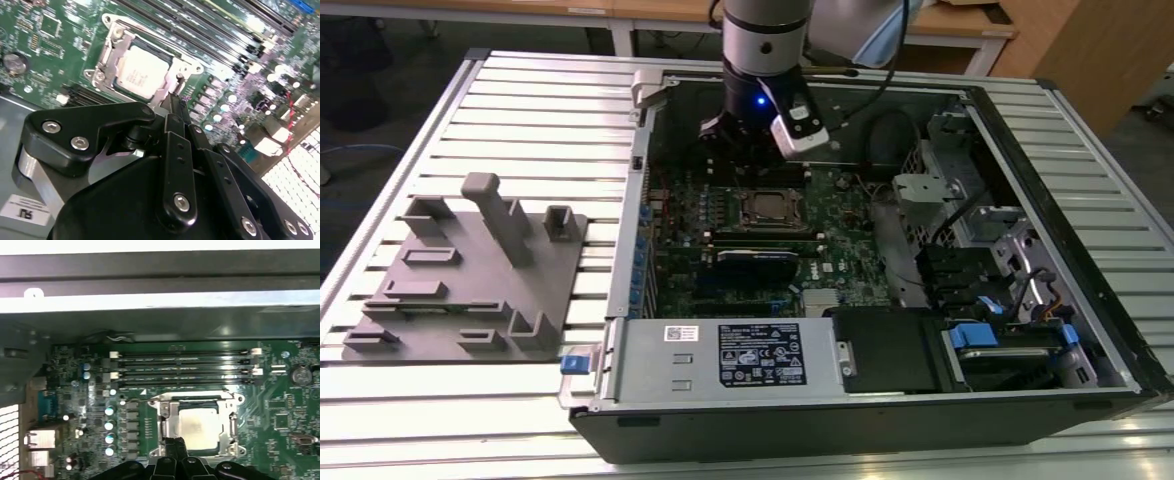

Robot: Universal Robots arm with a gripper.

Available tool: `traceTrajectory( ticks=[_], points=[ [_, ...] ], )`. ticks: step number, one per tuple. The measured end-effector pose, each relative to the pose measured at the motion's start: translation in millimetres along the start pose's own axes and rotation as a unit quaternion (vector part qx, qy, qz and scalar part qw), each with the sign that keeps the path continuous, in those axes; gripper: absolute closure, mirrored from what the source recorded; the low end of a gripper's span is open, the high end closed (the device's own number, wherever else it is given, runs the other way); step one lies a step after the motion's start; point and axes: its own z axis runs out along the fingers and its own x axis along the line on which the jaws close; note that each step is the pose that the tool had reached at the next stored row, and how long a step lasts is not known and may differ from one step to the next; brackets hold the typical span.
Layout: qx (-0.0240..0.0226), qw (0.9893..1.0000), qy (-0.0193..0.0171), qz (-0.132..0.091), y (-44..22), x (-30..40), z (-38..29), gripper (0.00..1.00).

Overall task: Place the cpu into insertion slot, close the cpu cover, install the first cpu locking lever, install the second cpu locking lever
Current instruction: 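Install the first cpu locking lever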

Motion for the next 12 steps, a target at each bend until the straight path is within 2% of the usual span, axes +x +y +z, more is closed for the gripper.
traceTrajectory(
  ticks=[6, 9, 12],
  points=[
    [-0.0002, 1.0, -0.0001, 0.0, -1.2, 12.8, -0.3, 0.89],
    [-0.0001, 1.0, 0.0, 0.0, -1.3, 13.2, -0.9, 0.89],
    [-0.0011, 1.0, 0.0, 0.0, -1.1, 13.1, -5.5, 0.89]
  ],
)
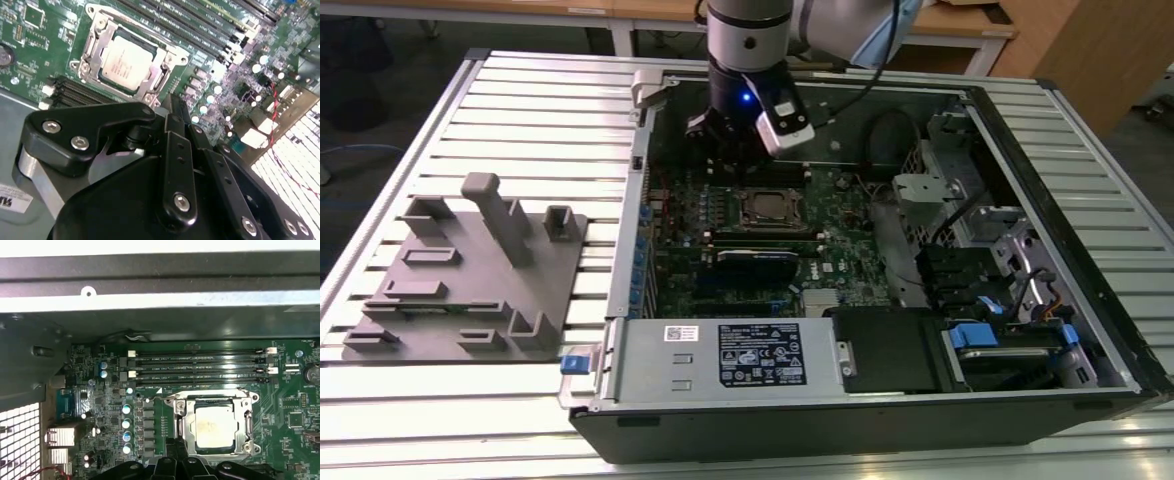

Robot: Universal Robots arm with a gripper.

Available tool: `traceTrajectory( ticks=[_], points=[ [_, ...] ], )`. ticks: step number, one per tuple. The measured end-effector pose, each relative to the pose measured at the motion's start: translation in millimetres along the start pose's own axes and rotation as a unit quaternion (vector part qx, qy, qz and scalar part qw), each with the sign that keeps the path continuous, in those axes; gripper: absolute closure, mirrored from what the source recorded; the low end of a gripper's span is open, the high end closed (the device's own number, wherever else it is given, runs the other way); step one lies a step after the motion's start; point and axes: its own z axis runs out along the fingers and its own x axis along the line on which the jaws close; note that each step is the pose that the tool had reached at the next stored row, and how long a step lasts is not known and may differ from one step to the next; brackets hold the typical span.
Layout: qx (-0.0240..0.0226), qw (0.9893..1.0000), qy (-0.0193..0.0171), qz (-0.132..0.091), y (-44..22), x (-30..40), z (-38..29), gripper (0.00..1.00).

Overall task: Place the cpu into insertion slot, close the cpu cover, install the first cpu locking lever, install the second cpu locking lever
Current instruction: 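Install the first cpu locking lever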

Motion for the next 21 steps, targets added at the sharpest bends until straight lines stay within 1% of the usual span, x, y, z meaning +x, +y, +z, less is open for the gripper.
traceTrajectory(
  ticks=[4, 8, 10, 13, 16, 17, 18, 19, 21],
  points=[
    [-0.0007, 1.0, 0.0, 0.0, 0.2, -0.2, -6.6, 0.89],
    [-0.0008, 1.0, 0.0, 0.0, 0.1, 0.7, -6.9, 0.89],
    [-0.0008, 1.0, -0.0002, 0.0, -0.1, 4.6, -6.8, 0.89],
    [-0.0011, 1.0, -0.0007, 0.0, -0.4, 13.0, -6.6, 0.89],
    [-0.0013, 1.0, -0.0008, 0.0, -0.6, 18.2, -6.4, 0.89],
    [-0.003, 1.0, -0.0007, 0.0, -0.7, 19.4, -6.4, 0.89],
    [-0.0075, 1.0, -0.0005, 0.0, -0.7, 20.0, -6.4, 0.89],
    [-0.0145, 0.9999, -0.0003, 0.0, -0.7, 20.3, -6.4, 0.89],
    [-0.0322, 0.9995, 0.0005, 0.001, -0.8, 21.0, -6.4, 0.89]
  ],
)
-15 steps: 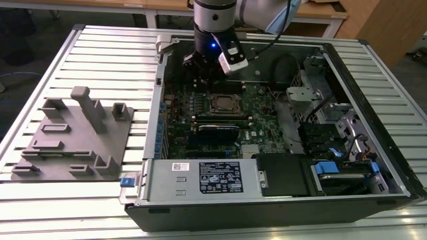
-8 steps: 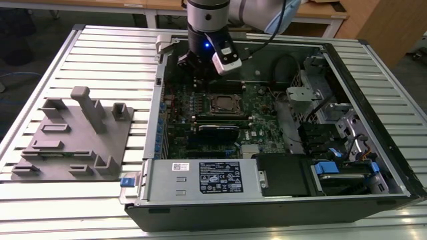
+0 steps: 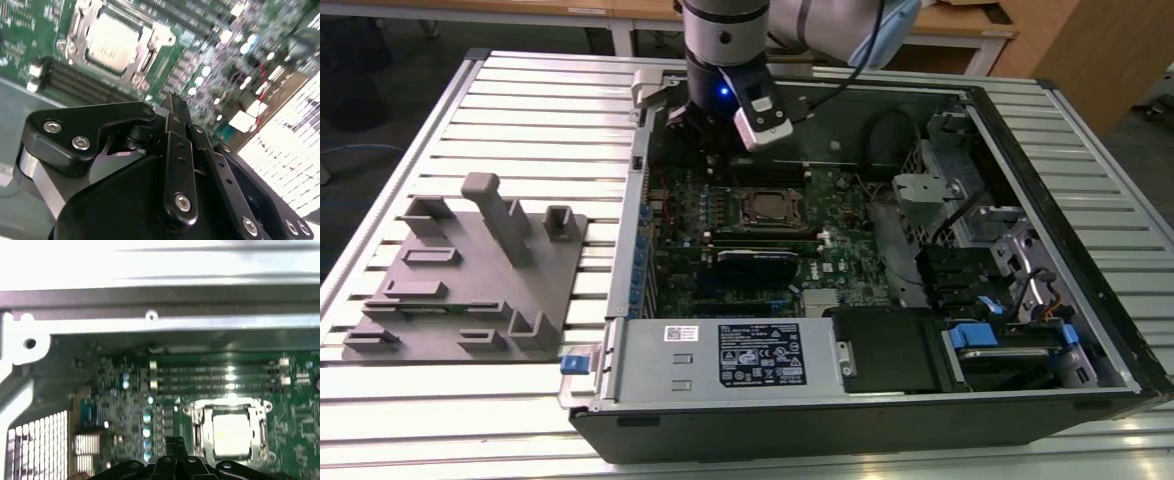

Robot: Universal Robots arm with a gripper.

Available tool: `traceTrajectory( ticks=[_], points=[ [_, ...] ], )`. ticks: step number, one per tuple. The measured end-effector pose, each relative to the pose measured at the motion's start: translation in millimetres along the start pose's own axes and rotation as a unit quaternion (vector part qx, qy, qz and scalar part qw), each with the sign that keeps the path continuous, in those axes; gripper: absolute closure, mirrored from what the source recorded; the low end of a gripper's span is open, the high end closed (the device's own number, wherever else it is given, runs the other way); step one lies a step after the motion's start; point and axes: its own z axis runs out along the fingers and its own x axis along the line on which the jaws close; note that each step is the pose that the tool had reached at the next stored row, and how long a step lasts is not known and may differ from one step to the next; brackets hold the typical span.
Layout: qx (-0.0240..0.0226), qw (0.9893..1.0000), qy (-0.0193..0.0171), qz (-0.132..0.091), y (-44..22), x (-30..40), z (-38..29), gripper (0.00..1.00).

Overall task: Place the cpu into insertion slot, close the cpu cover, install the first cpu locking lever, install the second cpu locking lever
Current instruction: 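Install the first cpu locking lever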

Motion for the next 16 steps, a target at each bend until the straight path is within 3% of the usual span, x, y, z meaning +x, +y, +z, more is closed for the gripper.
traceTrajectory(
  ticks=[2, 3, 9, 14, 15, 16],
  points=[
    [-0.0144, 0.9999, 0.0005, 0.0, -0.2, 0.6, 0.0, 0.89],
    [-0.0194, 0.9998, 0.0007, 0.001, -0.2, 0.9, 0.0, 0.89],
    [-0.021, 0.9998, 0.0008, 0.001, -0.2, 1.1, 0.0, 0.89],
    [-0.0219, 0.9998, 0.0001, 0.001, -0.5, 5.7, 1.1, 0.89],
    [-0.0245, 0.9997, 0.0004, 0.001, -0.6, 6.1, 1.2, 0.89],
    [-0.0301, 0.9995, 0.0006, 0.001, -0.6, 6.4, 1.3, 0.89]
  ],
)
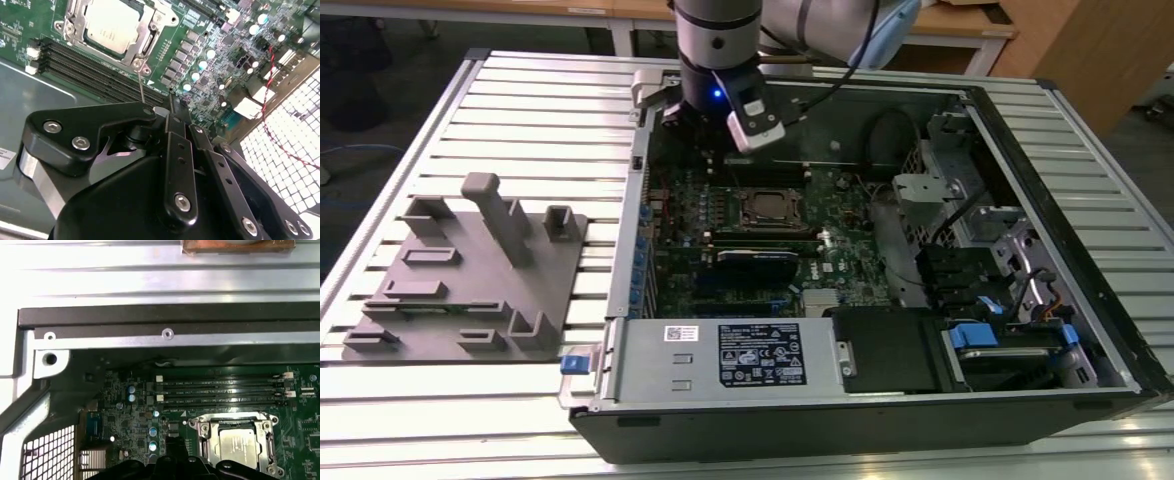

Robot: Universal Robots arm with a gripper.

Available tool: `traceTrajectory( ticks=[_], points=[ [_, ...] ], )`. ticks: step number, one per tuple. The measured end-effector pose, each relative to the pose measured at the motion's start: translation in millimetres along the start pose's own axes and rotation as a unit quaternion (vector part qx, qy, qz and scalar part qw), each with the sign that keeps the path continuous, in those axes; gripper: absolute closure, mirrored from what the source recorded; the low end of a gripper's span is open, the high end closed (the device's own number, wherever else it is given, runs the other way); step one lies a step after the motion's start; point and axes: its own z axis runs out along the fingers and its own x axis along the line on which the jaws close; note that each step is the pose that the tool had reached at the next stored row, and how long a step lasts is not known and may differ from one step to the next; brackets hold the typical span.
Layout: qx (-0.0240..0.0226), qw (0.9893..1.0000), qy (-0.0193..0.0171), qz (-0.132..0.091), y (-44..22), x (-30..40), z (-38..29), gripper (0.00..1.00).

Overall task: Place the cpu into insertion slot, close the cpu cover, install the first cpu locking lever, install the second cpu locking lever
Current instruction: 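Install the first cpu locking lever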

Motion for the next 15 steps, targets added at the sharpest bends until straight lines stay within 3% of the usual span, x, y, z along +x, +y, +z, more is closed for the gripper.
traceTrajectory(
  ticks=[4, 9, 12, 15],
  points=[
    [-0.0141, 0.9999, 0.0005, 0.001, -0.2, 0.4, 0.8, 0.89],
    [-0.0244, 0.9997, 0.001, 0.001, -0.8, 1.2, 4.0, 0.89],
    [-0.0414, 0.9991, 0.0015, 0.001, -0.9, 2.3, 4.6, 0.89],
    [-0.0527, 0.9986, 0.002, 0.002, -1.0, 3.2, 5.2, 0.89]
  ],
)
